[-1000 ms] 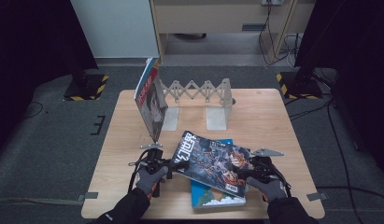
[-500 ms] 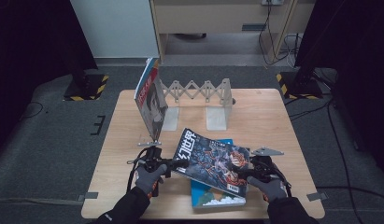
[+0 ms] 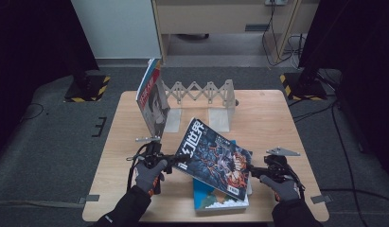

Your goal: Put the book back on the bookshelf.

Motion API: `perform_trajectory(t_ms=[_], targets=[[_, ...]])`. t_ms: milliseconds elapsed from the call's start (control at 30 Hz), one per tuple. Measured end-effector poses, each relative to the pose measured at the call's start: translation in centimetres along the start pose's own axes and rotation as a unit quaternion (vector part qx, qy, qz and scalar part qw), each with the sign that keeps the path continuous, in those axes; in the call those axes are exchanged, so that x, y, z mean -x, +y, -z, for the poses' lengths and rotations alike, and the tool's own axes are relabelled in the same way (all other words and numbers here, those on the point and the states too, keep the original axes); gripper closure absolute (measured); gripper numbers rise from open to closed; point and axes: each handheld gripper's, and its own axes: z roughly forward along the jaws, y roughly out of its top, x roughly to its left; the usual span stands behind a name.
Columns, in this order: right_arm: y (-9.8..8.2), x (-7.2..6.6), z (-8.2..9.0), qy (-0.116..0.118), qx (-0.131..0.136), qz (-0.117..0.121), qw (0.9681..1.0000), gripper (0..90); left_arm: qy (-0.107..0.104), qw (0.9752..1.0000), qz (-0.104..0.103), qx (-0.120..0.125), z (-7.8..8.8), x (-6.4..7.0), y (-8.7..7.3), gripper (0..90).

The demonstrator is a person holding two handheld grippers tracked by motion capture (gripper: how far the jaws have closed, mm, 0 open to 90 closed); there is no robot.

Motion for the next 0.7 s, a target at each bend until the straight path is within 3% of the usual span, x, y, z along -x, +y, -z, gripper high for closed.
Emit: perform_trajectory(t_ms=[333, 700], targets=[[-0.1, 1.5, 0.2, -0.028, -0.005, -0.006, 0.9996, 15.6, -0.016, 0.9993, -0.022, 0.025, 1.0, 1.7, 2.0, 81.9], [-0.5, 3.0, -0.1, -0.066, -0.028, 0.000, 0.9974, 15.4, -0.024, 0.9961, -0.045, 0.072, 2.3, 3.9, 4.6, 81.8]])
